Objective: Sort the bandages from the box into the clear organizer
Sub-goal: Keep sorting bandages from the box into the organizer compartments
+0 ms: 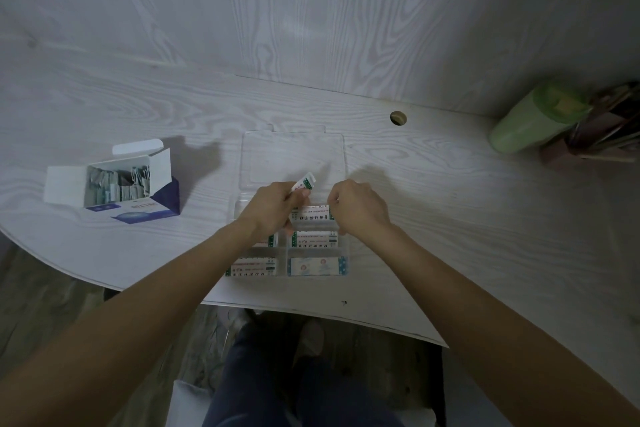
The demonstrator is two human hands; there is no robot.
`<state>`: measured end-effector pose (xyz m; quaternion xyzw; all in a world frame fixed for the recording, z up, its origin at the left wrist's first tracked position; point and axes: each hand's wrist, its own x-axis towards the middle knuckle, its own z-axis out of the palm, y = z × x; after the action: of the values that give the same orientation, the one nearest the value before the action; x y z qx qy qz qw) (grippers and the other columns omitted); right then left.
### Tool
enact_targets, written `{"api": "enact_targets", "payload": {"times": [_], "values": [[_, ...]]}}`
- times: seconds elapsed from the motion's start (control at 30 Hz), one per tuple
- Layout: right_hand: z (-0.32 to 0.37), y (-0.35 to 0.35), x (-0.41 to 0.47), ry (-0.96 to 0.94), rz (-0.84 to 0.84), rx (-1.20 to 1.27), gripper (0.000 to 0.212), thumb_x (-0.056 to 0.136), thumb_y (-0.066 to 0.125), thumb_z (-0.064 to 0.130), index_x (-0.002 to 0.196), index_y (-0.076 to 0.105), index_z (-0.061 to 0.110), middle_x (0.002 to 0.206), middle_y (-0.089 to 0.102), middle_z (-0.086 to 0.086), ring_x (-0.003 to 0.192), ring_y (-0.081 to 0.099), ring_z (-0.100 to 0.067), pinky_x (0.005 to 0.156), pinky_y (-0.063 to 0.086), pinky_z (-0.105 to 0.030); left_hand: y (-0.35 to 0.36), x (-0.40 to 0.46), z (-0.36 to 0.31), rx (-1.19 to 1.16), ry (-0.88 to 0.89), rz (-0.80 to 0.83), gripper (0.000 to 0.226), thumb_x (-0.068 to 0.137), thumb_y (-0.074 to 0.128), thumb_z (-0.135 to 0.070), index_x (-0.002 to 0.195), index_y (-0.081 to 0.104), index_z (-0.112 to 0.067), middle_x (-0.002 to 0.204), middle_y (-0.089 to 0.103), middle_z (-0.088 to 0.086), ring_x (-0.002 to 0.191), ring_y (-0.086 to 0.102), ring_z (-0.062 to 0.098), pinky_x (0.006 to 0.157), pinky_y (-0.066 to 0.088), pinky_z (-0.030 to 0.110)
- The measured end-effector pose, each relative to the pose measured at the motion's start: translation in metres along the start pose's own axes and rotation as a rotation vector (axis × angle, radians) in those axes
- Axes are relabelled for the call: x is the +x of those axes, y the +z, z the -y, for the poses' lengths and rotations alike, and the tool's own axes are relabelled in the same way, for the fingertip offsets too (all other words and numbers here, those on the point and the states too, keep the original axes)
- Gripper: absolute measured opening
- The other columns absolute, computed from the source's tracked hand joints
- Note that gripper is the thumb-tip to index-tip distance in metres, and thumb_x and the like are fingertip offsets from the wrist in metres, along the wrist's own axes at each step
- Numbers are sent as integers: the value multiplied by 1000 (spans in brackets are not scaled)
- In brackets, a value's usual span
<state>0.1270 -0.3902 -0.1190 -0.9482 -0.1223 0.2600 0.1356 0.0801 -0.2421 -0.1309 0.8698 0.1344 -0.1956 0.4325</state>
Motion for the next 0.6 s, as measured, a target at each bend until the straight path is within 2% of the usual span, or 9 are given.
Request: {"api": "enact_targets", "payload": {"times": [0.07,0.17,0.27,0.33,0.4,0.5,0.53,0.6], "values": [[-1,1,2,14,-7,50,25,84,42,-3,76,64,5,92,70,-9,69,69,-26,62,53,-32,0,-1,-1,-13,3,-3,39,100,37,-41,102,60,-9,105,67,2,43,58,7,58,41,18],[-4,1,2,31,-13,112,27,88,43,1,87,70,5,100,71,-9,70,70,-27,68,58,-39,-1,-4,-2,-42,8,-12,36,100,37,-41,102,59,-12,108,64,-3,43,58,7,58,40,19],[-6,1,0,29,-13,123,27,88,44,0,91,70,0,105,70,-12,72,71,-28,67,56,-38,-4,-5,-1,-65,8,-32,37,100,39,-39,101,61,-10,103,66,-4,41,58,6,52,40,16],[-7,-3,-2,16,-15,97,26,89,44,3,93,69,-1,103,71,-13,75,70,-28,66,56,-37,-5,-7,-2,-155,25,-67,36,100,41,-37,98,63,-9,98,68,-3,41,58,7,48,40,13],[-5,-10,-3,-39,-60,128,24,93,46,9,98,69,2,99,71,-10,77,69,-25,68,55,-35,-8,-11,-5,-328,26,-99,30,98,47,-32,94,65,-9,88,72,0,41,57,9,47,43,17],[2,-22,-7,-135,-87,595,17,94,56,21,100,68,11,96,69,-1,73,65,-13,59,47,-16,-15,-17,-13,-516,-10,-65,20,94,56,-27,93,67,-10,74,73,1,41,55,11,50,47,24],[4,-25,-8,-149,-54,754,15,92,61,22,98,68,11,91,69,1,68,63,-10,54,43,-13,-17,-19,-16,-547,-20,-35,18,92,58,-25,93,67,-10,74,74,2,41,54,11,49,47,24],[7,-29,-9,-159,-2,923,11,85,70,18,92,69,10,80,69,1,61,61,-5,51,42,-13,-21,-22,-22,-585,-30,37,17,91,61,-24,94,69,-9,75,73,6,38,47,9,43,42,19]]}}
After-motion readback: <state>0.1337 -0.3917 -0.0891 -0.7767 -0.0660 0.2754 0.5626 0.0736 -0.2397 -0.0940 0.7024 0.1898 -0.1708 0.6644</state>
